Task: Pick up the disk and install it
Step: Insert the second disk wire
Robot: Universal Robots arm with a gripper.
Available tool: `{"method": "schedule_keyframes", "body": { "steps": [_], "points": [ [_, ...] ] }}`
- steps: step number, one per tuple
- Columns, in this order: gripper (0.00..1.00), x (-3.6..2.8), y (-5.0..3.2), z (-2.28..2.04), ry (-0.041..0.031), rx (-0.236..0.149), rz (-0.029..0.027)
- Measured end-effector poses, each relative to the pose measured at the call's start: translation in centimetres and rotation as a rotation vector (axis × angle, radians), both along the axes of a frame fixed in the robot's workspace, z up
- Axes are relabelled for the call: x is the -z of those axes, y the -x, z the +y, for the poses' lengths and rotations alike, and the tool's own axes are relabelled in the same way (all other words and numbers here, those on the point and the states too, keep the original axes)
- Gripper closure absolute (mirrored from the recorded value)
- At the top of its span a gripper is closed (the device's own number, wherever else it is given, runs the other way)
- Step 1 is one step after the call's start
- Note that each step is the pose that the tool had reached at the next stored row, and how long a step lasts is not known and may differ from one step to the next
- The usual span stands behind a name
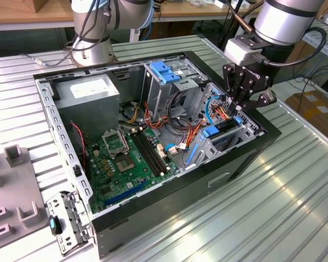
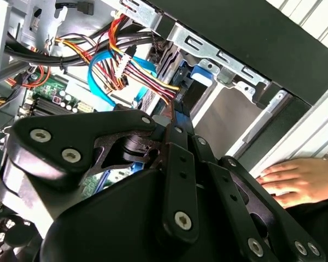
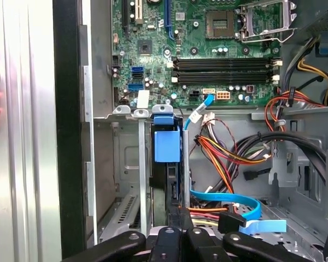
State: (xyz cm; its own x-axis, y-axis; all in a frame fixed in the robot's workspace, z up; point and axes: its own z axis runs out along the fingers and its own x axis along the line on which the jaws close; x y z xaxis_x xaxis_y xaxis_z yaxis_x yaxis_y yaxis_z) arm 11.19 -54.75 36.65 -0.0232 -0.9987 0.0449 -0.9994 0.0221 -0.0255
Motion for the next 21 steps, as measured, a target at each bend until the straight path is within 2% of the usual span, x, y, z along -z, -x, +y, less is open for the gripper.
{"method": "schedule_keyframes", "body": {
  "steps": [2, 4, 8, 14, 17, 21],
  "points": [
    [0.89, -0.36, 0.00, 0.00, 0.0001, 0.000, 0.0000],
    [0.89, -0.38, 0.08, 0.00, -0.0021, 0.000, 0.0000],
    [0.89, -0.39, 0.36, -0.02, -0.0021, 0.000, 0.0000],
    [0.89, -0.59, 0.38, 0.04, -0.0021, 0.000, 0.0000],
    [0.89, -0.69, 0.37, 0.68, 0.0027, 0.000, 0.0000],
    [0.89, -1.38, 0.38, 1.41, 0.0098, 0.000, 0.0001]
  ]
}}
